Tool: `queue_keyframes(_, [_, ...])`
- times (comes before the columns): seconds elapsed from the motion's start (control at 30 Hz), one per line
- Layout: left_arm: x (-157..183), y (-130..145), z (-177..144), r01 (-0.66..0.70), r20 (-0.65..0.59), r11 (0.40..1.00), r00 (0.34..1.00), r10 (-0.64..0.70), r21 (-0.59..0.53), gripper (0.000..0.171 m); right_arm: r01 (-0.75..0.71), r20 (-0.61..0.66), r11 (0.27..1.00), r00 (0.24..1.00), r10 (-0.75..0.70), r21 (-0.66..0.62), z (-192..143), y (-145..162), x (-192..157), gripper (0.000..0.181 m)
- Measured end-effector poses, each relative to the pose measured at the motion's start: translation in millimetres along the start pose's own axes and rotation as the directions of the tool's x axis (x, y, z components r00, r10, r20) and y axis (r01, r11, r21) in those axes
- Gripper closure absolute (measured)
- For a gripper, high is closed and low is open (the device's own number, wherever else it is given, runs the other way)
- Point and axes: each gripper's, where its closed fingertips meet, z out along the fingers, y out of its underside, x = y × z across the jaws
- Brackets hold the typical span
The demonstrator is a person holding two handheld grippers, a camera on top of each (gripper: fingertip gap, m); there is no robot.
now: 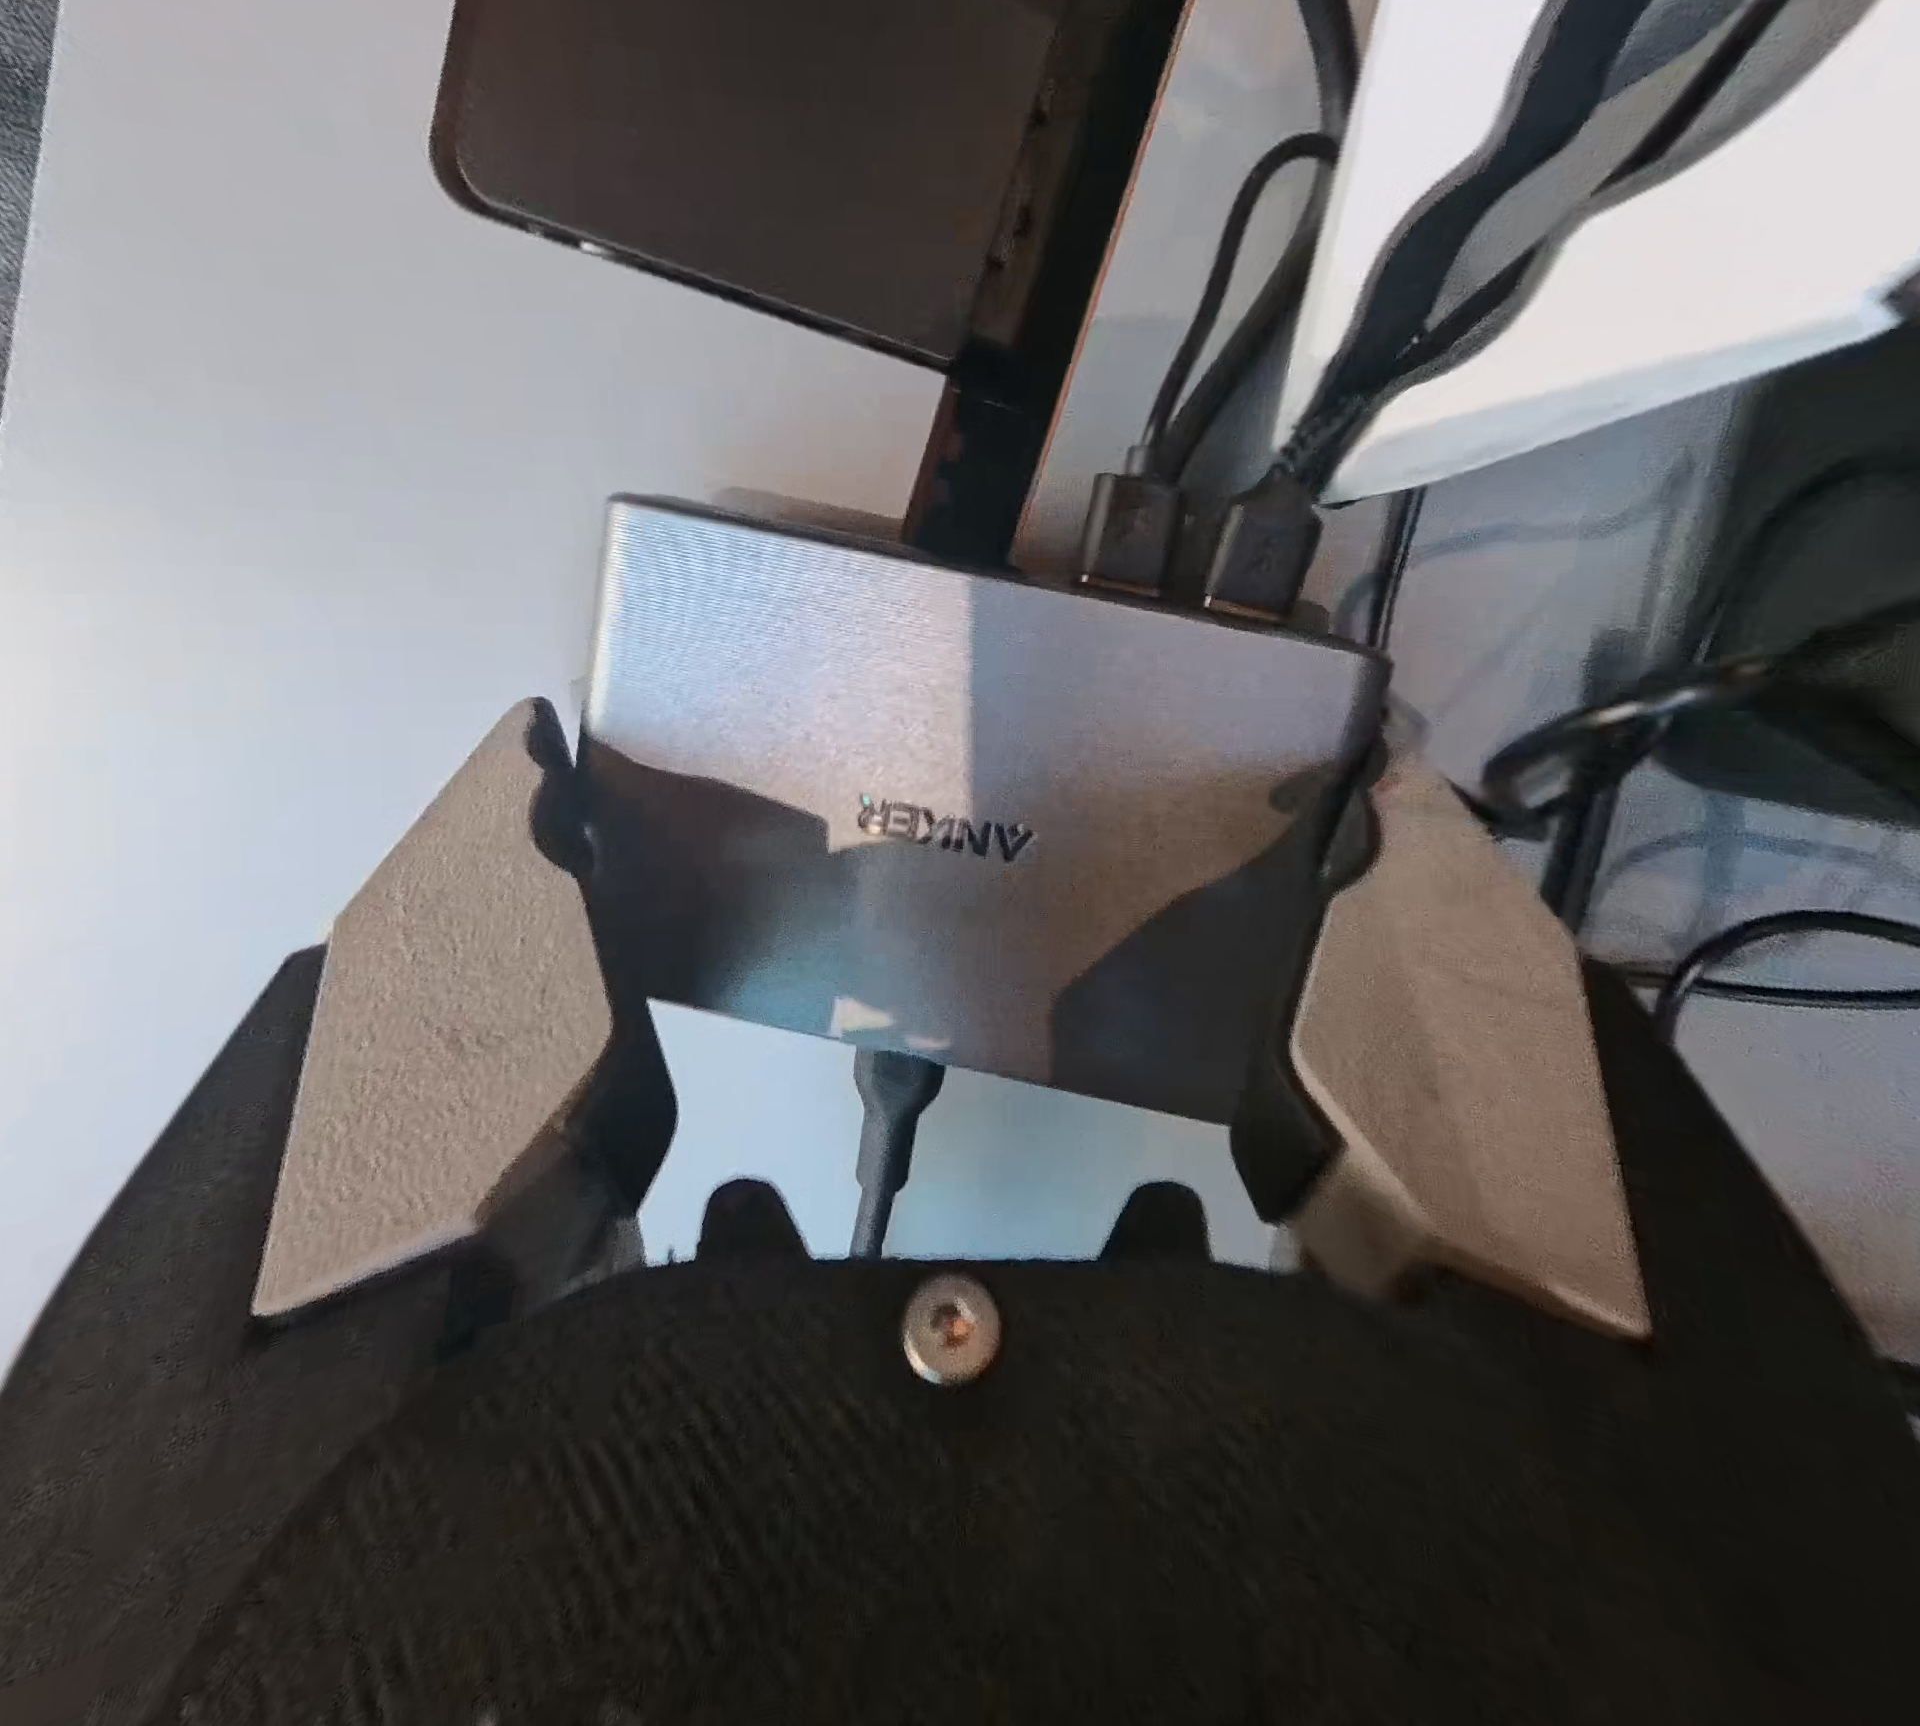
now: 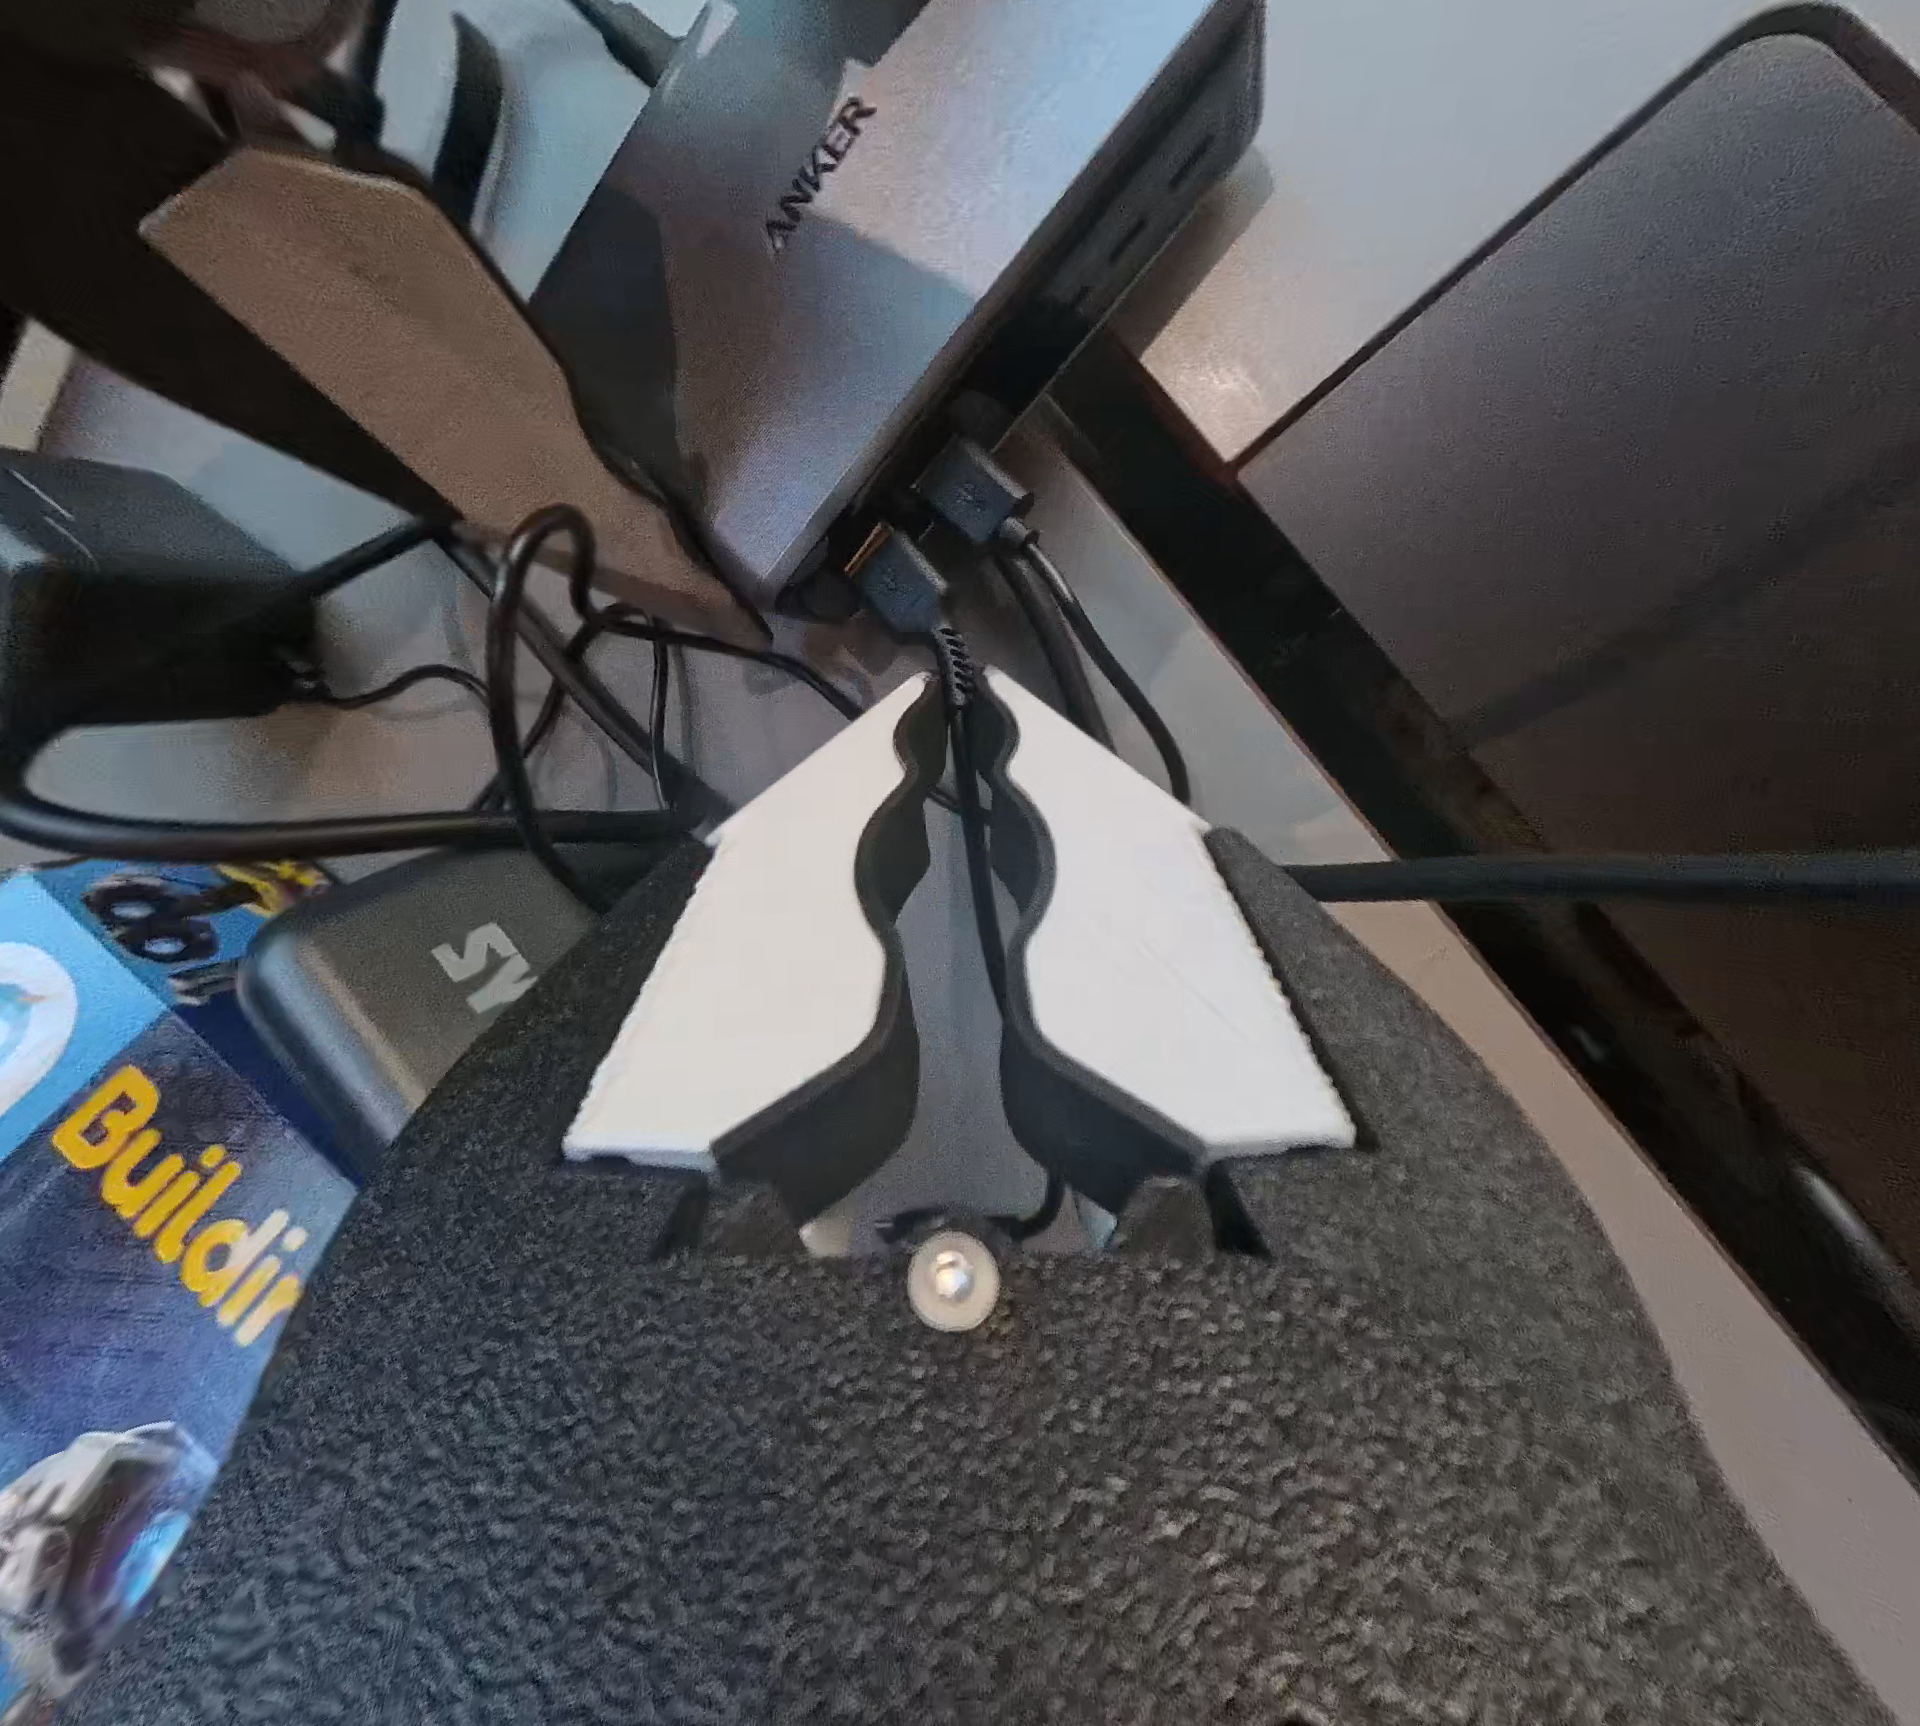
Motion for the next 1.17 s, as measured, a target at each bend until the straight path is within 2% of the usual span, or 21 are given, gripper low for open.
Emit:
queue_keyframes(0.07, [-5.2,-2.2,0.5,0.058,0.022,0.998,0.998,-0.058,0.006,0.031,-0.102,0.011,0.994,0.995,0.101,0.034,-1.5,-8.1,8.1,0.178])
queue_keyframes(0.17, [-4.3,-1.7,1.0,0.005,0.006,1.000,1.000,-0.005,0.000,0.030,0.013,-0.108,1.000,0.994,-0.012,0.012,0.2,-1.5,4.7,0.178])
queue_keyframes(0.2, [-2.5,-2.7,1.3,-0.007,-0.002,1.000,1.000,0.007,0.003,0.031,-0.019,-0.088,1.000,0.996,0.019,0.001,-1.3,1.2,2.8,0.177])
queue_keyframes(0.27, [0.5,-4.3,2.0,-0.008,-0.006,1.000,1.000,0.008,-0.001,0.031,-0.169,-0.006,0.986,0.986,0.169,0.001,-4.5,2.8,0.8,0.177])
queue_keyframes(0.37, [0.6,-3.6,-0.2,0.008,0.000,1.000,1.000,-0.008,0.009,0.031,-0.429,0.168,0.901,0.895,0.414,0.069,-8.8,-3.0,-5.7,0.178])
queue_keyframes(0.43, [1.5,-3.8,-1.7,-0.007,0.008,1.000,1.000,0.007,0.019,0.031,-0.490,0.209,0.869,0.859,0.468,0.068,-9.4,-1.2,-9.1,0.178])
queue_keyframes(0.53, [7.4,-7.1,2.3,0.018,0.003,1.000,1.000,-0.018,0.021,0.031,-0.483,0.191,0.875,0.864,0.466,0.048,-9.3,7.6,-2.7,0.178])
queue_keyframes(0.63, [8.9,-19.0,2.8,0.082,0.025,0.991,0.996,-0.085,0.108,0.034,-0.527,0.186,0.847,0.841,0.508,0.070,-9.8,11.0,13.1,0.178])
queue_keyframes(0.73, [8.9,-19.3,2.4,0.104,0.007,0.990,0.994,-0.105,0.090,0.034,-0.401,0.080,0.914,0.915,0.396,0.058,-8.8,12.3,13.9,0.178])
queue_keyframes(0.87, [9.0,-20.9,0.3,0.183,-0.024,0.979,0.983,-0.181,0.089,0.034,-0.457,0.142,0.888,0.884,0.446,0.057,-9.3,13.4,10.5,0.177])
queue_keyframes(0.93, [7.5,-18.6,-3.1,0.224,-0.012,0.971,0.975,-0.224,0.083,0.033,-0.420,0.107,0.906,0.905,0.412,0.055,-8.7,14.1,11.2,0.177])
queue_keyframes(1.03, [6.1,-22.3,-6.8,0.244,0.004,0.959,0.969,-0.247,0.143,0.035,-0.324,0.032,0.946,0.946,0.323,0.028,-7.7,17.0,11.6,0.177])
queue_keyframes(1.17, [7.2,-21.4,-7.9,0.249,0.022,0.956,0.966,-0.256,0.156,0.036,-0.314,0.016,0.949,0.949,0.314,0.005,-9.4,16.6,11.4,0.177])
